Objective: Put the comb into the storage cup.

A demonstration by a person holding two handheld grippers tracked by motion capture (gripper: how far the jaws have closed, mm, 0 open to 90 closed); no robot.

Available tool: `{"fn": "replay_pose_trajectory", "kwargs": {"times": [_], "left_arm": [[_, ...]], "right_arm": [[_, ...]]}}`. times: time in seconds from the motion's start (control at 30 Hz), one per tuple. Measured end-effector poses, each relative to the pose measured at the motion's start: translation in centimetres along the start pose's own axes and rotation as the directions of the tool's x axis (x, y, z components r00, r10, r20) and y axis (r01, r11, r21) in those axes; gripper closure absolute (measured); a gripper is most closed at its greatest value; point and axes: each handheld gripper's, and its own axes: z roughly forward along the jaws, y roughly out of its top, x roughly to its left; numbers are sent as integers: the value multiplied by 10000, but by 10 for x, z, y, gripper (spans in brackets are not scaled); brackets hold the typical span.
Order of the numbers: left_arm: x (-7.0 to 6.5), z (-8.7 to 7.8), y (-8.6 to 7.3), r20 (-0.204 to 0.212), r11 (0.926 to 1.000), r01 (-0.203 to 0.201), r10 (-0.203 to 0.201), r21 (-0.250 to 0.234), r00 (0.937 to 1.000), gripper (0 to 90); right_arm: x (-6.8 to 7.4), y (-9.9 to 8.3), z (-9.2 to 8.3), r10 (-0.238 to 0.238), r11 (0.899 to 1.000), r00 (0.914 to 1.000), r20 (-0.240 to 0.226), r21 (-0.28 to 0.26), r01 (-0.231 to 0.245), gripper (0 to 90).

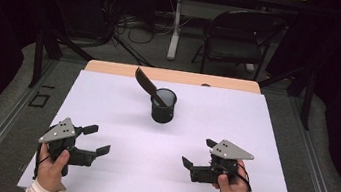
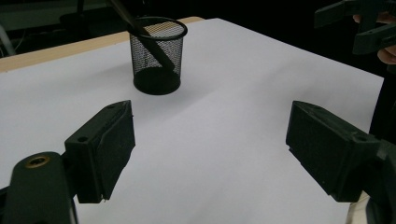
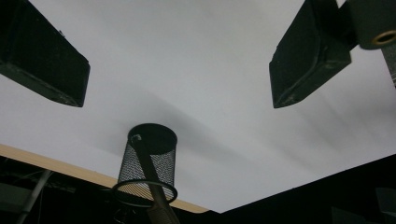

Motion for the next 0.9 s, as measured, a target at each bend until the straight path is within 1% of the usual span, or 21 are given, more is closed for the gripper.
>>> {"fn": "replay_pose_trajectory", "kwargs": {"times": [0.07, 0.13, 0.17, 0.23, 0.4, 0.43, 0.47, 0.53, 0.57, 0.63, 0.67, 0.73, 0.9], "left_arm": [[1, -1, -2, -102, 10000, 26, -26, -2, 9999, 160], [3, -2, -4, -106, 10000, 65, -65, -4, 9999, 160], [3, -3, -5, -225, 9999, 92, -93, -55, 9997, 160], [4, -4, -7, -317, 9999, 66, -70, -118, 9995, 160], [8, -3, -13, -346, 9997, 158, -163, -161, 9993, 160], [8, -3, -14, -412, 9997, 165, -173, -200, 9990, 160], [9, -3, -16, -345, 9998, 134, -140, -176, 9993, 160], [10, -2, -19, -391, 9997, 70, -80, -254, 9992, 160], [11, -2, -20, -462, 9997, 74, -86, -252, 9989, 160], [13, -1, -23, -472, 9995, 94, -108, -299, 9988, 160], [14, 0, -24, -414, 9996, 63, -75, -290, 9991, 160], [16, 1, -27, -504, 9996, 0, -15, -289, 9987, 160], [23, 3, -36, -880, 9994, -134, 106, -317, 9961, 160]], "right_arm": [[-3, -4, -3, 108, 9999, 9999, 90, -15, -108, 55], [-6, -9, -6, 156, 9999, 9996, 227, 8, -156, 61], [-7, -11, -8, 183, 9998, 9994, 305, 1, -183, 66], [-10, -15, -10, 259, 9996, 9985, 485, 47, -262, 74], [-16, -24, -16, 488, 9987, 9963, 700, 72, -495, 76], [-17, -26, -17, 480, 9988, 9962, 732, 74, -487, 77], [-18, -28, -17, 554, 9984, 9953, 789, 51, -559, 77], [-20, -31, -19, 567, 9984, 9946, 867, 32, -572, 78], [-20, -32, -19, 640, 9979, 9939, 895, -32, -640, 78], [-23, -35, -20, 712, 9974, 9923, 1017, -123, -703, 78], [-24, -37, -21, 741, 9972, 9915, 1071, -165, -727, 78], [-27, -40, -21, 804, 9966, 9894, 1208, -247, -780, 82], [-35, -50, -22, 1166, 9925, 9815, 1520, -554, -1093, 88]]}}
